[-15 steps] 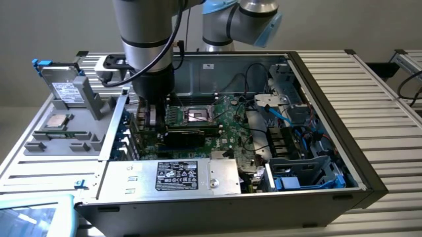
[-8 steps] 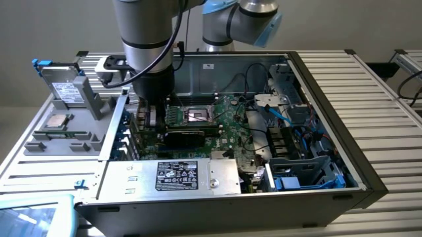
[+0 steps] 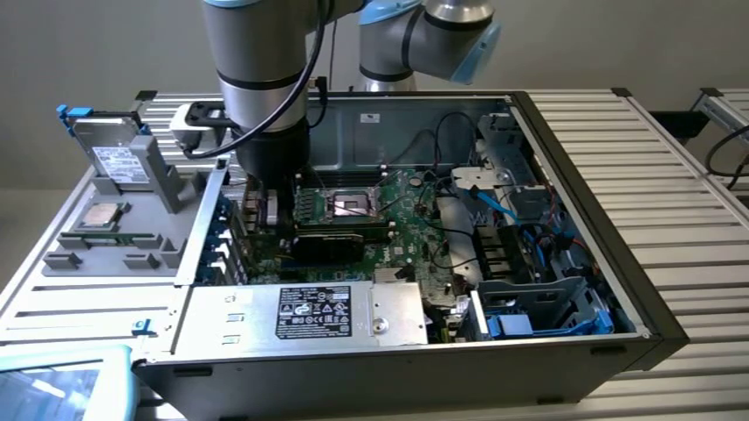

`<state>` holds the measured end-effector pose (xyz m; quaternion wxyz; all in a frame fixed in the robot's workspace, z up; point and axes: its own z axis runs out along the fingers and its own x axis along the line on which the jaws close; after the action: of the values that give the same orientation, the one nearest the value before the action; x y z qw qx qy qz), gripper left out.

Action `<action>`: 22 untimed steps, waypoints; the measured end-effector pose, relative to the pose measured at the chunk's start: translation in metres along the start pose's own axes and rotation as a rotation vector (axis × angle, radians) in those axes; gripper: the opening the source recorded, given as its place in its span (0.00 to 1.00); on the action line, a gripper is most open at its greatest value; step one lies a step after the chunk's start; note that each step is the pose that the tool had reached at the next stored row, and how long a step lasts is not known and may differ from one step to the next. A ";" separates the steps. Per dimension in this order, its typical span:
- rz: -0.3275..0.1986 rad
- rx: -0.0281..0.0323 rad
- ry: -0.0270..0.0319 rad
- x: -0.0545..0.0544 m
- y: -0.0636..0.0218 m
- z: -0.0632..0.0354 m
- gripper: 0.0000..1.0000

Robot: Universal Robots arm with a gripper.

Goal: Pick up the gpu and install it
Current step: 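Press down on the gpu until it lock into place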

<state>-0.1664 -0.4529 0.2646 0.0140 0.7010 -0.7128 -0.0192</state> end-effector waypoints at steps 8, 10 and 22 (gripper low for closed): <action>0.000 0.0009 -0.0026 0.000 0.0002 -0.0022 0.15; 0.000 -0.0004 -0.0004 0.000 0.0007 -0.0110 0.15; 0.000 -0.0005 -0.0003 -0.001 -0.0261 -0.0166 0.15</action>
<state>-0.1395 -0.4528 0.2800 0.0141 0.7009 -0.7129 -0.0194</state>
